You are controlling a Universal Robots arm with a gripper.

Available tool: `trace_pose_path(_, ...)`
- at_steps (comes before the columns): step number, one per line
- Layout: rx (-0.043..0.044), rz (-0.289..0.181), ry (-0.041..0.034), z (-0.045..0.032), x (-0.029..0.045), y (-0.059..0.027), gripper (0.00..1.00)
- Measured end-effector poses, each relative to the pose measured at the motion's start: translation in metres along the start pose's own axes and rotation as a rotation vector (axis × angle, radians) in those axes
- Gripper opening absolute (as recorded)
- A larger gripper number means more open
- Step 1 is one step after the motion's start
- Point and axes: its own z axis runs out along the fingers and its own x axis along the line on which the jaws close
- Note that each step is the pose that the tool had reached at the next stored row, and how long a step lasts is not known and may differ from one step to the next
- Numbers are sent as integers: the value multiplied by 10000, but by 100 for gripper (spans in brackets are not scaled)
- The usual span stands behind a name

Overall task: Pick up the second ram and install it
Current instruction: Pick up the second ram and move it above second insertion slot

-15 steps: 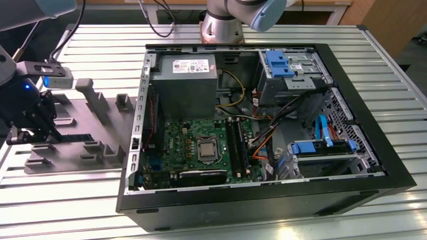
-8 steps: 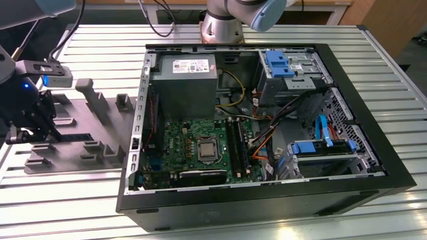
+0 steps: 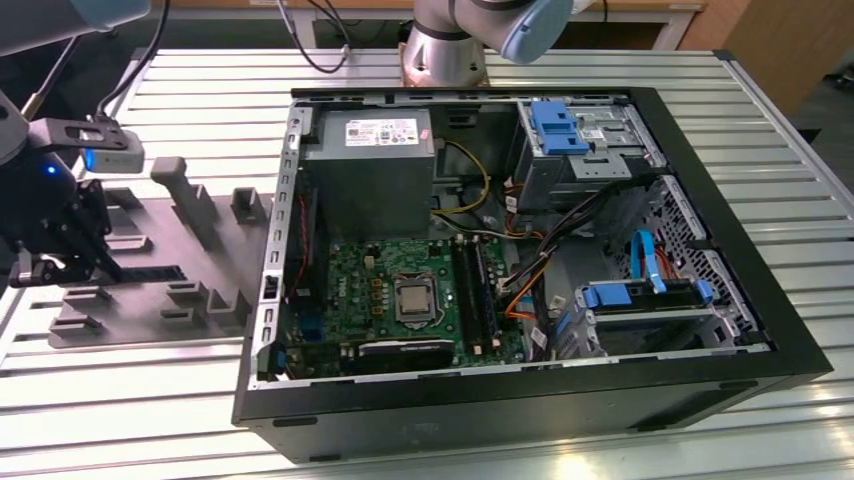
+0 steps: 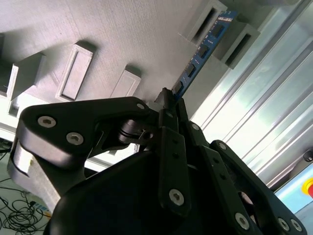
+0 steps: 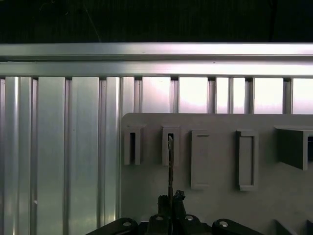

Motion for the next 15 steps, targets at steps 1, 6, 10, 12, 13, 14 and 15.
trace_pose_path(1,-1,0,0,-4,0,0,14)
trace_pose_path(6,0,0,0,-20,1,0,14)
trace_pose_path(10,1,0,-1,-35,1,-1,14)
trace_pose_path(12,-1,0,0,-44,2,-1,14)
trace_pose_path(13,0,0,-1,-47,2,-1,14)
trace_pose_path(14,1,0,-1,-50,2,-2,14)
trace_pose_path(15,0,0,0,-55,2,-2,14)
